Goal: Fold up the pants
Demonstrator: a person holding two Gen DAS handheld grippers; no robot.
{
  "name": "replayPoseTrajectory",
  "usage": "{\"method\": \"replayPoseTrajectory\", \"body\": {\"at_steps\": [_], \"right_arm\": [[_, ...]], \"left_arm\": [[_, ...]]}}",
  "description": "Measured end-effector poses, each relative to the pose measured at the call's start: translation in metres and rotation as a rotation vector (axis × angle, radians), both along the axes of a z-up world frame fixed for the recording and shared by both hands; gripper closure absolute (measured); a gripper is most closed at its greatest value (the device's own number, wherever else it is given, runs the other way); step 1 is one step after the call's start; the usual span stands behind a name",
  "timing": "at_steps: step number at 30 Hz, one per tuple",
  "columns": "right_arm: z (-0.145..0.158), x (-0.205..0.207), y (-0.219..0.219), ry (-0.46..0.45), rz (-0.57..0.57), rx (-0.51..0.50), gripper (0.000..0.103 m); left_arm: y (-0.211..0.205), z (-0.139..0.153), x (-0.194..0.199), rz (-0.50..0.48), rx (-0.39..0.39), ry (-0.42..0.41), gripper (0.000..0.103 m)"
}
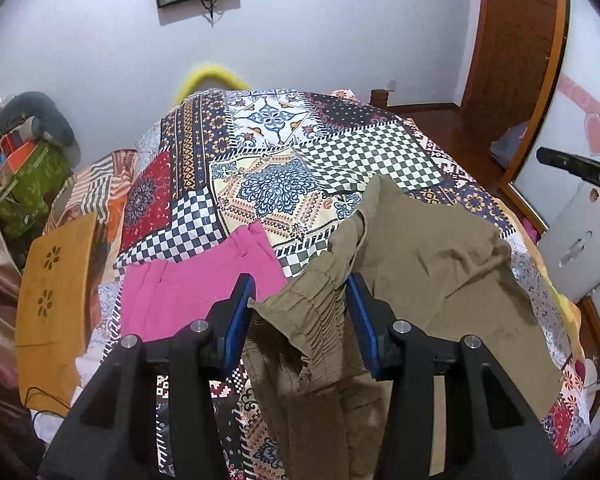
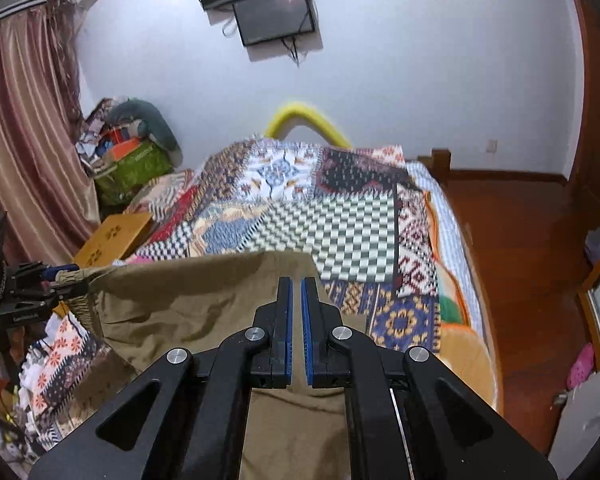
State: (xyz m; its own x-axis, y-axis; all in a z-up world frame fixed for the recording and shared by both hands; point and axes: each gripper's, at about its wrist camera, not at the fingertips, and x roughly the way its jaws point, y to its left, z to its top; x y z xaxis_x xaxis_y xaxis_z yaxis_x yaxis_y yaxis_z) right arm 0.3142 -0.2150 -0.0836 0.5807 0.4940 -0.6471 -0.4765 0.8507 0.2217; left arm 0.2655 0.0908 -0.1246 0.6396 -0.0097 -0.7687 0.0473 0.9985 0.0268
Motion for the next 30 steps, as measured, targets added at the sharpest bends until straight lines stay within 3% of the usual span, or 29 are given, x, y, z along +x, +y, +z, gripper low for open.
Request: {"method": "replayPoseTrajectory", "body": {"at_steps": [2, 5, 6, 17, 27, 30], "right_arm": [[-0.008, 0.010, 0.005, 0.027, 0.001, -0.009, 0.089], [-0.021, 0.026, 0.013, 0.041, -0.005, -0.015, 0.052], [-0.025, 0.032, 0.016, 0.037, -0.005, -0.019, 0.049], [-0.108, 0.129, 0.078, 0.153, 0.074, -0.203, 0.049], [-0.171, 0.189, 0.101, 0.313, 0.140, -0.245, 0.049], [-0.175, 0.191, 0.104, 0.306, 0.146, -0.242, 0.046]], "left_arm": [[0.007, -0.006, 0.008, 0.016, -0.009, 0.006, 0.056], [0.020, -0.015, 0.022, 0.039, -0.023, 0.013, 0.056], [0.025, -0.018, 0.026, 0.047, -0.027, 0.015, 0.056], [0.075, -0.062, 0.085, 0.109, -0.075, 0.055, 0.056], [0.079, -0.084, 0.105, 0.095, -0.067, 0.064, 0.056], [0.079, -0.086, 0.106, 0.095, -0.061, 0.068, 0.056]]}}
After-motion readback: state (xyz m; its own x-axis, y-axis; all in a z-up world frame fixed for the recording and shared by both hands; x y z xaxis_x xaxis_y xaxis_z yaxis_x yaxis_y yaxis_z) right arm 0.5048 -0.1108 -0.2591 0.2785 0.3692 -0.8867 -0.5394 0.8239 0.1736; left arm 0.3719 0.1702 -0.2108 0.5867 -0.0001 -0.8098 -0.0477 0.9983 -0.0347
